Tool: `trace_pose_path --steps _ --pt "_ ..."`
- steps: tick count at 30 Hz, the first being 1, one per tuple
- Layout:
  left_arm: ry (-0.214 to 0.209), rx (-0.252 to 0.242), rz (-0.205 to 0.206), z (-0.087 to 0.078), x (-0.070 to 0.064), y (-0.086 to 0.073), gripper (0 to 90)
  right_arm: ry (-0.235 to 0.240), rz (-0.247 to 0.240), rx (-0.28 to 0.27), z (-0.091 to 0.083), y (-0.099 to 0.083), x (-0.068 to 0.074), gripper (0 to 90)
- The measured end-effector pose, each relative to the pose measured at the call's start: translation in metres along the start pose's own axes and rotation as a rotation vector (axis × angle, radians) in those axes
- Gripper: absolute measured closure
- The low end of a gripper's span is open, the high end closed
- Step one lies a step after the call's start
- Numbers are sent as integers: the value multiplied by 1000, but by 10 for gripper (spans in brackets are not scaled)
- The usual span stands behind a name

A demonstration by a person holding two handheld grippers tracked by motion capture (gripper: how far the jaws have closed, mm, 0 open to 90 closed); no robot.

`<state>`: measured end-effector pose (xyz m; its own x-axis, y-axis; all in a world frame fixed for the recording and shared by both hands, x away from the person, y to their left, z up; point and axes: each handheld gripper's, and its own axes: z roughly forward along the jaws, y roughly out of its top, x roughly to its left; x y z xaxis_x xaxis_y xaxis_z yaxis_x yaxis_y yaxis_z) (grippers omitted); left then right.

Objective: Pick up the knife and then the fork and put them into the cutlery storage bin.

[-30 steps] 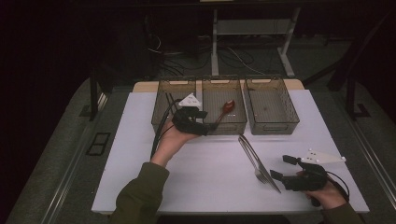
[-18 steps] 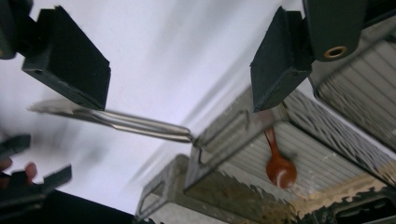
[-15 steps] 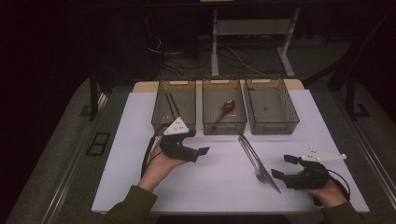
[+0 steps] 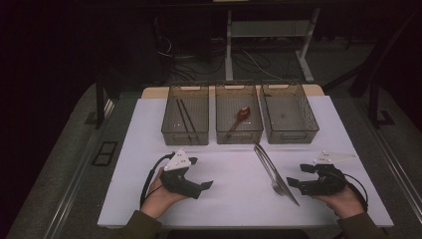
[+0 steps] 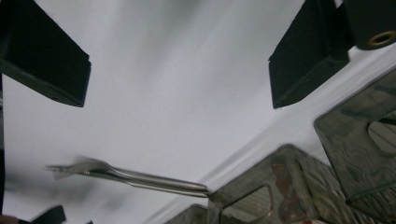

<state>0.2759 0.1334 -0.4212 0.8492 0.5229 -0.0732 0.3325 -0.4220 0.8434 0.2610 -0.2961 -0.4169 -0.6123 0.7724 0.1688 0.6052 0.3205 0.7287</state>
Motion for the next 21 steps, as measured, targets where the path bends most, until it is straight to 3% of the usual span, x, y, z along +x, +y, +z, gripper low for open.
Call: trace_pose_path --steps 10,15,21 --pt "4 12 -30 -8 0 -15 0 -2 27 110 16 23 -3 377" --pt "8 44 -1 -4 -3 -16 0 -21 27 149 25 38 -6 400" --pt "14 44 -15 -3 -3 -18 0 -15 20 197 39 52 -7 446"
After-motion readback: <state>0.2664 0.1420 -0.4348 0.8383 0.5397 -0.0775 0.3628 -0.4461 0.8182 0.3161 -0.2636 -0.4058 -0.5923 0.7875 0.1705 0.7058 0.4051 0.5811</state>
